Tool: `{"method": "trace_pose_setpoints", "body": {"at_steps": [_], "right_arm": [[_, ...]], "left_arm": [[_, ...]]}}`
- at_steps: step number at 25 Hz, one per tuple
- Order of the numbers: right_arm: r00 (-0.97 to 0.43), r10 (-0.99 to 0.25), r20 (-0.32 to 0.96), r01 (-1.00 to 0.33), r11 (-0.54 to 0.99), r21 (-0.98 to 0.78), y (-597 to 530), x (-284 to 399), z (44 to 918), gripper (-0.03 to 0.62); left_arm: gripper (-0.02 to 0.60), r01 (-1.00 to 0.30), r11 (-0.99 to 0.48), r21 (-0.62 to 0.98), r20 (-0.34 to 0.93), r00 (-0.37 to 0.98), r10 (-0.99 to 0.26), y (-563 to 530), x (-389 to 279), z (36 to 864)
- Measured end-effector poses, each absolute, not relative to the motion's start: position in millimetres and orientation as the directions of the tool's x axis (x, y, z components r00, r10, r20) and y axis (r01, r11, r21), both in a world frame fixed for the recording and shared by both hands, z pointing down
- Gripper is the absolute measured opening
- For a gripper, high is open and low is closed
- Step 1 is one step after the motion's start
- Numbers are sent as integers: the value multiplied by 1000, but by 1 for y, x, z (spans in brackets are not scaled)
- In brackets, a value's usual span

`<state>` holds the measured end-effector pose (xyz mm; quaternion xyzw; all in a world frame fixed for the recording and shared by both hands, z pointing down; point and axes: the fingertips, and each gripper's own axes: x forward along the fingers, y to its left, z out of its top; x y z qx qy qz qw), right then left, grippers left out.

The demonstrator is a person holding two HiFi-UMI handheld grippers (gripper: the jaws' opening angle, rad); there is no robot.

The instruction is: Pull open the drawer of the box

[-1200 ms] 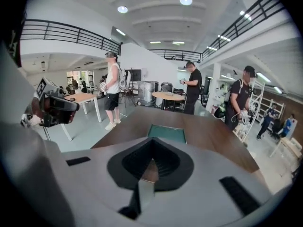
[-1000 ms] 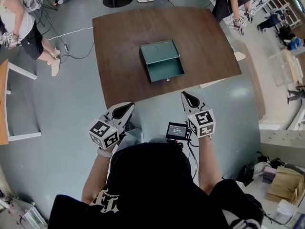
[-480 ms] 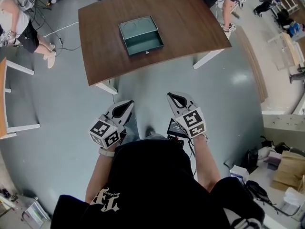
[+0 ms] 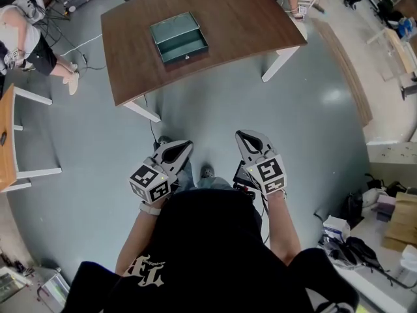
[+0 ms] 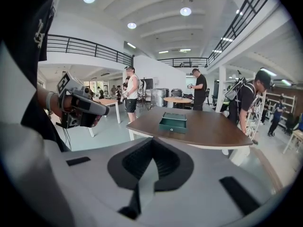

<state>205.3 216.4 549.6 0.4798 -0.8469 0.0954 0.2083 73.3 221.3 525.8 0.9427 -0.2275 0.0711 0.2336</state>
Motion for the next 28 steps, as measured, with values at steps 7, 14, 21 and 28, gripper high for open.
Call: {"method": "trace_pose_setpoints", "body": {"at_steps": [7,14,21,28], "right_arm": [[-437,-796,419,-872,489,19,247,216,547,-12],[-451,-792,412,-870,493,-4,271,212,552,-12],[-464,-792,397,-866,500,-15,282,198,553,-12],[-456,-792,405,-873,487,-32,286,195,553,-12]], "left_arm": [[6,-456,-805,379,259,887,-381,244,81,518],[6,-461,-802,379,279,883,-376,267,86,520],[6,-469,-803,367,284,879,-383,277,86,516],[6,-454,-814,362,265,888,-377,278,86,505]]}}
